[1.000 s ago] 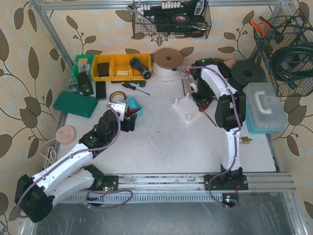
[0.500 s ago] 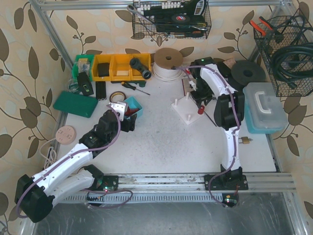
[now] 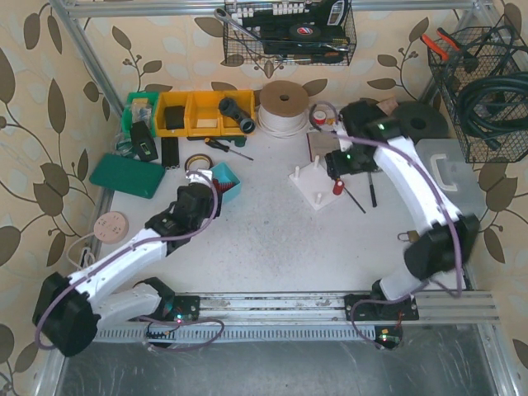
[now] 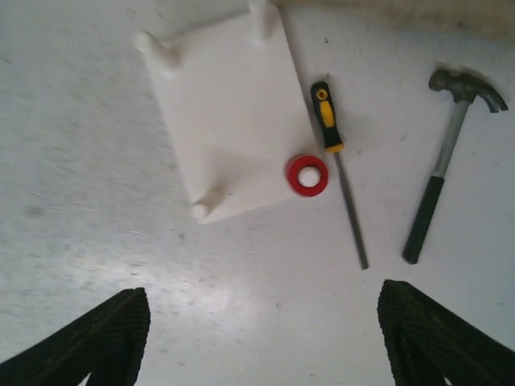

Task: Install the large spring

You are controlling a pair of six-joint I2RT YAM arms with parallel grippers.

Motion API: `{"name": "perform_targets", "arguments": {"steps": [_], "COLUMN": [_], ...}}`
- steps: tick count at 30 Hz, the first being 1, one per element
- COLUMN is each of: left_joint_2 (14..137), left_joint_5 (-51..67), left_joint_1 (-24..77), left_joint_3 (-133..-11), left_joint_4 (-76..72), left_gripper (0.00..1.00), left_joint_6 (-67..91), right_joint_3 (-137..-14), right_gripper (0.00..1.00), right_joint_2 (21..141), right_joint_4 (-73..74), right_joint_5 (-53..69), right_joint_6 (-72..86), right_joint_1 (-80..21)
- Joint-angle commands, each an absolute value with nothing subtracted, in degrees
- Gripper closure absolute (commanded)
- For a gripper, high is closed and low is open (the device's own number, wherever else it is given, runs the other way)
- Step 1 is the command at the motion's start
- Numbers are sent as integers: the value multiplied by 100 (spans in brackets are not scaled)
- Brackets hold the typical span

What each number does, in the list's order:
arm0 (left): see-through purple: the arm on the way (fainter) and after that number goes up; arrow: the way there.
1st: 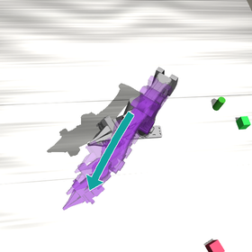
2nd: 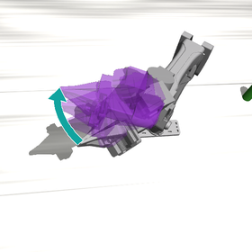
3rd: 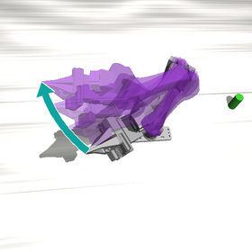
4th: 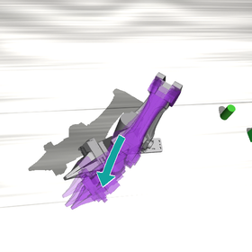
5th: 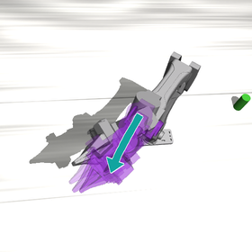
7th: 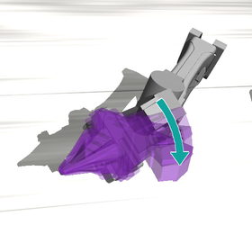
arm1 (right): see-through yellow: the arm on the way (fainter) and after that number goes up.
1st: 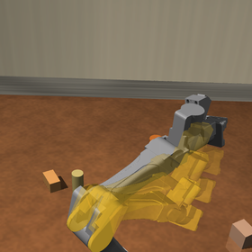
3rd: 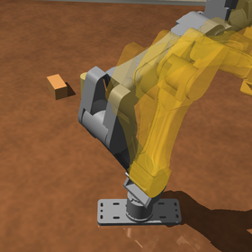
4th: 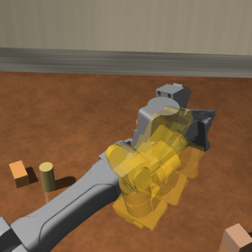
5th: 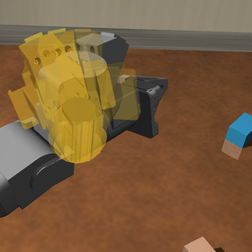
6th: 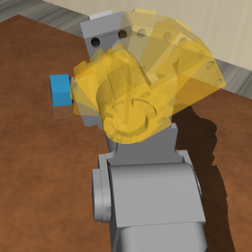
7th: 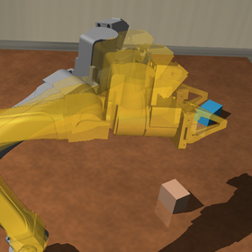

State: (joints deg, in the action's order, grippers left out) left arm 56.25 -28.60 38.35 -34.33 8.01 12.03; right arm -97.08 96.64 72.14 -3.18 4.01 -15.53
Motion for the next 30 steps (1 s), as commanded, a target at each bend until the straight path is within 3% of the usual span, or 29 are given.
{"name": "perform_targets", "arguments": {"steps": [1,4,11,18,30], "left_joint_2": [6445,7174,8702,9586,10417], "left_joint_5": [-3498,-3092,-2534,-1748,-1394], "left_joint_1": [3774,3478,3067,2394,2373], "left_joint_3": [-4404,-5100,-6402,-6692,-7167], "left_joint_4": [1480,2046,2781,2876,2745], "left_gripper": [32,45,52,54,54], "left_joint_6": [1373,1812,1858,1625,1641], "right_joint_3": [-8096,-7021,-5399,-5079,-4886], "right_gripper": [11,3,2,2,2], "right_joint_2": [8295,7453,6218,6075,5663], "right_joint_4": [5232,4403,2648,2329,2067], "right_joint_5": [192,169,160,-521,188], "right_joint_6": [868,1104,1666,2059,1717], "right_joint_1": [-1819,-2011,-2091,-2084,-2083]}}
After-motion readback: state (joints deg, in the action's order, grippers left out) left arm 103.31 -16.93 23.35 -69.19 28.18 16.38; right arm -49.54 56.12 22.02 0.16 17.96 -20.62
